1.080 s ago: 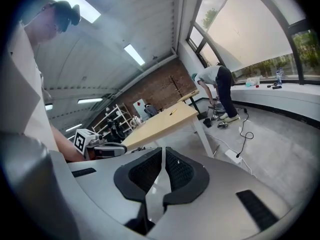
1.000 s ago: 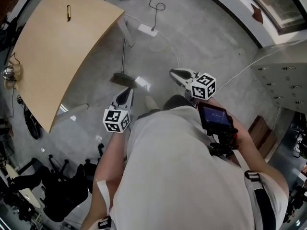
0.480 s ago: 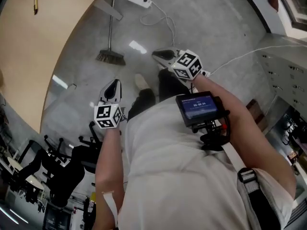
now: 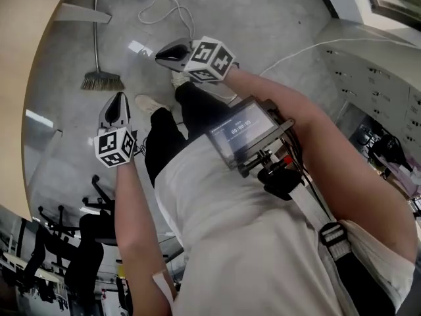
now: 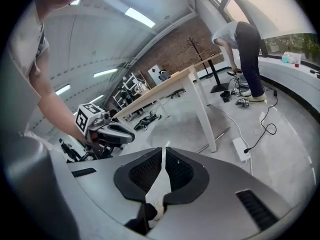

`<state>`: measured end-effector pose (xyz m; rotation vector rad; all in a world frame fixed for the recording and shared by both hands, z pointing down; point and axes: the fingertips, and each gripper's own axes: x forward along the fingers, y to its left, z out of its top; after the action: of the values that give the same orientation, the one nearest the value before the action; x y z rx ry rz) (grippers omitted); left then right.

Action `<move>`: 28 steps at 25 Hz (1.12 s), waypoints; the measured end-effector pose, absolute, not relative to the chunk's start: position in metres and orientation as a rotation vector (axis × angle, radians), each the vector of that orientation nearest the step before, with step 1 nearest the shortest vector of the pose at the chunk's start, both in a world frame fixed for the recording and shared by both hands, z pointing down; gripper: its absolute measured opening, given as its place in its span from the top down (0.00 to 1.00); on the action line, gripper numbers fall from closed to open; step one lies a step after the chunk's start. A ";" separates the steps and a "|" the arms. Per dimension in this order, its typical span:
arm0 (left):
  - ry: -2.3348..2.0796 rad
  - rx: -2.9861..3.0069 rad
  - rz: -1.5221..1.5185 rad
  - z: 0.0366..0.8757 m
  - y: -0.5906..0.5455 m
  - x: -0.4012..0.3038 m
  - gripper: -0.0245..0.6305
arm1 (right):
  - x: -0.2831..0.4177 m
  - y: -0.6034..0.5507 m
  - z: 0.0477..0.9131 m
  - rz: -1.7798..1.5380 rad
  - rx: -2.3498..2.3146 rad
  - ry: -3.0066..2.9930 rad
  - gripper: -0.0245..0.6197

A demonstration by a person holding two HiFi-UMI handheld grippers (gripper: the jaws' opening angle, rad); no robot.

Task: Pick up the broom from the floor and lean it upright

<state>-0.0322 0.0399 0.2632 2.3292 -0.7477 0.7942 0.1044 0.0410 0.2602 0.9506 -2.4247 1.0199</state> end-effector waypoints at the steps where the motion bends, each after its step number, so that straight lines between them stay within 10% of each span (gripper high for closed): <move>1: -0.748 2.318 0.791 0.270 0.041 -0.029 0.93 | 0.108 0.042 0.263 1.018 0.947 -2.416 0.91; 28: -0.631 2.334 0.912 0.530 -0.057 -0.042 0.93 | 0.081 -0.057 0.477 1.028 0.854 -2.533 0.91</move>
<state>-0.0416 -0.0570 0.5299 2.3342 -0.6314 0.9119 0.0810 -0.0568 0.4773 0.8544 -2.5329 1.0277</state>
